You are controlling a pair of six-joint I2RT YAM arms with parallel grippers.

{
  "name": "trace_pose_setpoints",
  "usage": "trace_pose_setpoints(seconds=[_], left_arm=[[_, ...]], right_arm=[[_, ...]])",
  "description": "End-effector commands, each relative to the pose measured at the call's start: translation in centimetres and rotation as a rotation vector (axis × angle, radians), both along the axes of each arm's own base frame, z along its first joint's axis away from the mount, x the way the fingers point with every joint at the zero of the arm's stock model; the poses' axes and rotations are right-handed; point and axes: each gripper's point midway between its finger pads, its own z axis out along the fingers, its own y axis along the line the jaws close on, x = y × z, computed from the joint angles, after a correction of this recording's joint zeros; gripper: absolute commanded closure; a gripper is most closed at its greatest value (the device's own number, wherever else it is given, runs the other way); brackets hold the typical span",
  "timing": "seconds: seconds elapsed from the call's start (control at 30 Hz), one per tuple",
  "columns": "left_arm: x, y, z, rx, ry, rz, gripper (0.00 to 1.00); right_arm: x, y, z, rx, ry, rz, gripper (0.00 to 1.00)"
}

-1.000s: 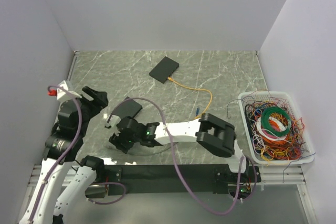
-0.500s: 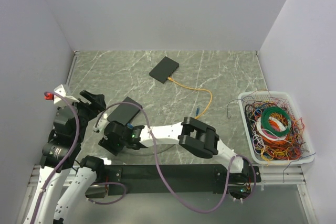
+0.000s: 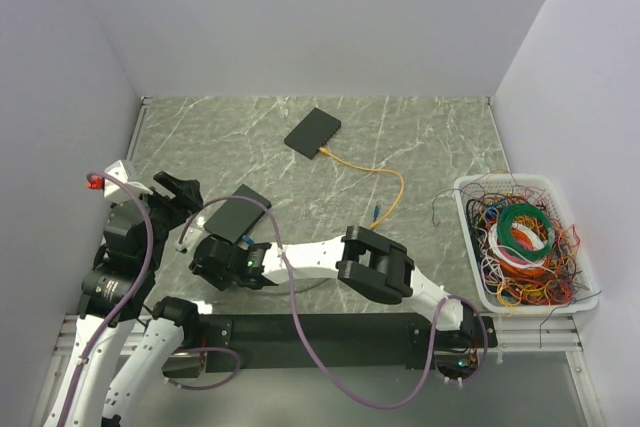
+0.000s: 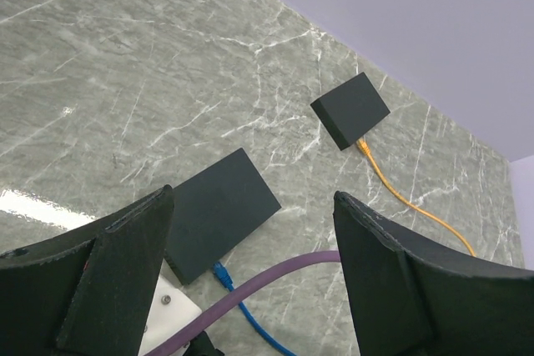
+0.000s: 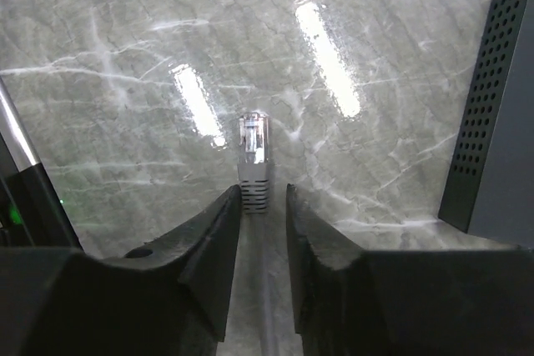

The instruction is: Insert the plug into the switch port

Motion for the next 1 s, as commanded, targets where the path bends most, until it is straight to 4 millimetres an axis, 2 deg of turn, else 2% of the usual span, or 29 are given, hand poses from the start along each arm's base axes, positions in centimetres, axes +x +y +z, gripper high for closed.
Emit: trace_pose_setpoints(seconds=[0.0,0.1,0.23,0.27,0.33,0.37,0.4,0.43,0.47,0.53,0.57,0.63,0.67,0.7,0.73,0.77,0.8,0.83,0.87,0.9,0.93,0.97], left_arm=[[0.1,0.0,0.2,0.015,-0.013,-0.01,0.17],[0.1,0.0,0.2,0.016,-0.012,-0.008,0.17],[0.2,0.1,0.0,0.019,-0.006,-0.007,0.16],[0.2,0.1,0.1,0.016,-0.006,-0.005,0.16],[0.2,0.1,0.1,0.016,-0.006,-0.002,0.17],[0.2,0.1,0.1,0.016,-0.006,-0.004,0.16],[0.2,0.1,0.0,0.017,-0.005,-0.004,0.16],[0.2,0.1,0.0,0.017,-0.005,-0.002,0.17],[0.1,0.2,0.1,0.016,-0.007,-0.002,0.17],[0.1,0.2,0.1,0.015,-0.008,0.0,0.17],[0.1,0.2,0.1,0.015,-0.008,0.003,0.17],[0.0,0.2,0.2,0.013,-0.009,0.0,0.17],[-0.1,0.2,0.6,0.011,-0.022,-0.001,0.17],[-0.1,0.1,0.6,0.013,-0.026,-0.008,0.17],[-0.2,-0.4,0.9,0.009,-0.036,-0.039,0.17],[-0.2,-0.6,0.9,0.01,-0.046,-0.054,0.17],[-0.2,-1.2,1.3,0.004,-0.067,-0.088,0.17],[-0.2,-1.6,1.3,0.002,-0.07,-0.111,0.17],[-0.2,-2.0,1.3,0.009,-0.072,-0.136,0.17],[-0.1,-2.4,1.4,0.007,-0.081,-0.157,0.17],[0.1,-2.8,1.3,0.005,-0.076,-0.176,0.17],[0.0,-3.5,1.2,0.005,-0.075,-0.222,0.18]], right_arm=[[-1.3,-1.3,-3.0,-0.089,0.002,-0.007,0.67],[-1.7,-1.5,-3.4,-0.104,-0.009,-0.004,0.77],[-1.8,-2.2,-3.9,-0.109,-0.011,-0.02,1.0],[-1.7,-2.1,-3.1,-0.088,-0.017,-0.027,1.0],[-1.7,-3.3,-3.3,-0.096,-0.025,-0.037,1.0],[-1.5,-3.2,-1.7,-0.062,-0.034,-0.04,1.0],[-1.5,-4.2,-2.0,-0.079,-0.043,-0.05,1.0],[-1.3,-4.5,-1.5,-0.075,-0.052,-0.059,1.0],[-1.0,-4.8,0.1,-0.052,-0.067,-0.068,1.0],[-0.5,-6.3,0.4,-0.062,-0.088,-0.102,1.0],[-0.3,-6.5,2.3,-0.028,-0.092,-0.114,1.0],[0.0,-8.0,2.9,-0.025,-0.095,-0.138,1.0],[0.1,-8.3,5.0,0.018,-0.104,-0.151,1.0],[0.1,-9.4,4.9,0.011,-0.105,-0.16,1.0],[0.2,-9.8,5.8,0.026,-0.111,-0.17,1.0],[0.4,-10.3,8.1,0.072,-0.119,-0.185,1.0],[0.3,-11.3,8.2,0.072,-0.117,-0.192,1.0],[0.2,-11.7,9.1,0.093,-0.118,-0.196,1.0],[0.2,-12.2,11.6,0.154,-0.11,-0.201,1.0],[0.0,-13.1,11.7,0.161,-0.099,-0.202,1.0],[-0.1,-13.5,12.7,0.192,-0.088,-0.201,1.0],[0.0,-14.2,15.3,0.267,-0.073,-0.21,1.0]])
